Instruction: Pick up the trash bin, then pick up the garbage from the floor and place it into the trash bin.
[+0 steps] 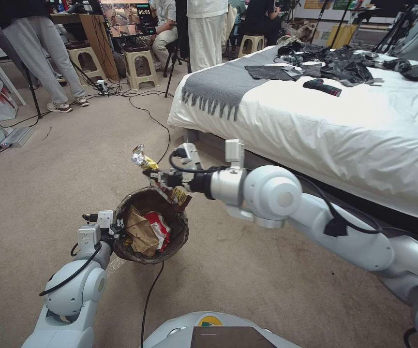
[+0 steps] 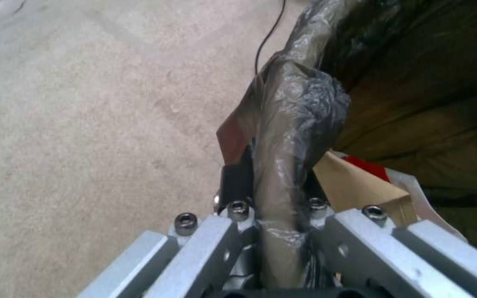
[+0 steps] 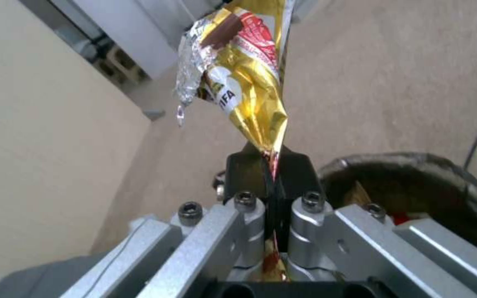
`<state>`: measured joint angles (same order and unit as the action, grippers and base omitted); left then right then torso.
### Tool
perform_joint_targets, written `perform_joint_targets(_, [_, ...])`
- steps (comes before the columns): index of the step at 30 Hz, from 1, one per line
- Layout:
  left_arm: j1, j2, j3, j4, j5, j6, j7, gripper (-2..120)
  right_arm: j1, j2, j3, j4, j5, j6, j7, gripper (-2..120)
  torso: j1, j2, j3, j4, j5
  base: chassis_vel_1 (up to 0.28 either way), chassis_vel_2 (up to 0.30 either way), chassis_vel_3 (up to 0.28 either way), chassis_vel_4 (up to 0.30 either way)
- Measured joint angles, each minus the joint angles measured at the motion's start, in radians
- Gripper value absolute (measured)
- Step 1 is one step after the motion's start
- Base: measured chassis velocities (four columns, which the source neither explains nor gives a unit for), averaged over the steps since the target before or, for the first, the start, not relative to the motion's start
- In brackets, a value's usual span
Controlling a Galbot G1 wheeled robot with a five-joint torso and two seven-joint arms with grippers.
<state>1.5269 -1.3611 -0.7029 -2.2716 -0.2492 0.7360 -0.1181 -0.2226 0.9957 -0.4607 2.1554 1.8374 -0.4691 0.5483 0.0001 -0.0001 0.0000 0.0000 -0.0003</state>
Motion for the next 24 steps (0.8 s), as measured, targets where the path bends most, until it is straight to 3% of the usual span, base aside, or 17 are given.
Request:
perform_joint_targets(12, [-0.01, -0.003, -0.002, 0.01, -0.005, 0.0, -0.003, 0, -0.021, 0.103, -0.13, -0.173, -0.085, 0.006, 0.028, 0, 0.0, 0.0, 0.0, -0.0001, 0.0001, 0.0, 0.0, 0.0, 0.0])
perform_joint_targets(24, [-0.014, -0.004, -0.008, 0.022, -0.011, -0.001, -0.003, 0, -0.072, 0.212, -0.187, -0.299, -0.138, 0.019, 0.036, 0, 0.0, 0.0, 0.0, 0.0, 0.0003, 0.0, 0.0, 0.0, 0.0])
